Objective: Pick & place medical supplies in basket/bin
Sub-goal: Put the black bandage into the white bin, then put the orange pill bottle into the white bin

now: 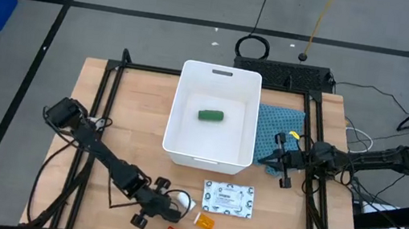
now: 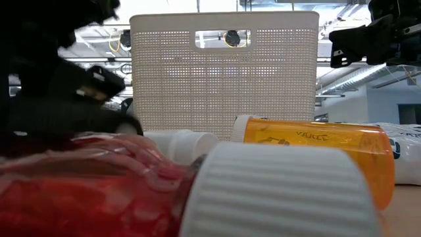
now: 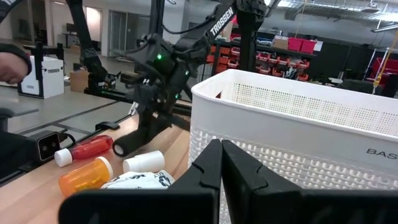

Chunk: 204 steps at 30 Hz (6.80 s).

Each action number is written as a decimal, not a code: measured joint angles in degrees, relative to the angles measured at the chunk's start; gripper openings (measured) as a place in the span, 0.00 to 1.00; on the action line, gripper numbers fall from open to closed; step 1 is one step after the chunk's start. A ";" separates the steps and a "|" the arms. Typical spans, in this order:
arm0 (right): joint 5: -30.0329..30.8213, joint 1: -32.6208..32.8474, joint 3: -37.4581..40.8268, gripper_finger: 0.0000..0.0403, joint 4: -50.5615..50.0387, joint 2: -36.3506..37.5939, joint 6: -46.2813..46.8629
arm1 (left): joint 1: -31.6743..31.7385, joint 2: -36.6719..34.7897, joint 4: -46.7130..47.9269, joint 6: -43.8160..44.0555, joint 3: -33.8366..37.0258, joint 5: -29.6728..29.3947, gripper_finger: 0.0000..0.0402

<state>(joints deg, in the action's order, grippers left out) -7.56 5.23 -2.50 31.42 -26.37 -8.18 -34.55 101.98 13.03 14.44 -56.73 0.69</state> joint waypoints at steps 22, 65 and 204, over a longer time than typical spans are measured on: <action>-0.02 0.00 0.00 0.00 -0.02 -0.02 0.10 | -6.28 -49.82 -0.14 -16.83 16.96 -30.82 0.22; 0.00 0.00 0.00 0.00 -0.44 0.00 -1.67 | 28.21 -50.15 -7.20 -26.57 3.77 -31.67 0.24; -0.02 0.07 0.00 0.00 -2.35 -0.17 0.00 | 37.05 -66.76 -50.29 -19.73 55.52 -0.68 0.08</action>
<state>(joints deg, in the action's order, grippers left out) -7.57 5.30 -2.50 29.07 -26.55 -8.19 2.50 35.22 -37.26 -5.30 -1.21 0.01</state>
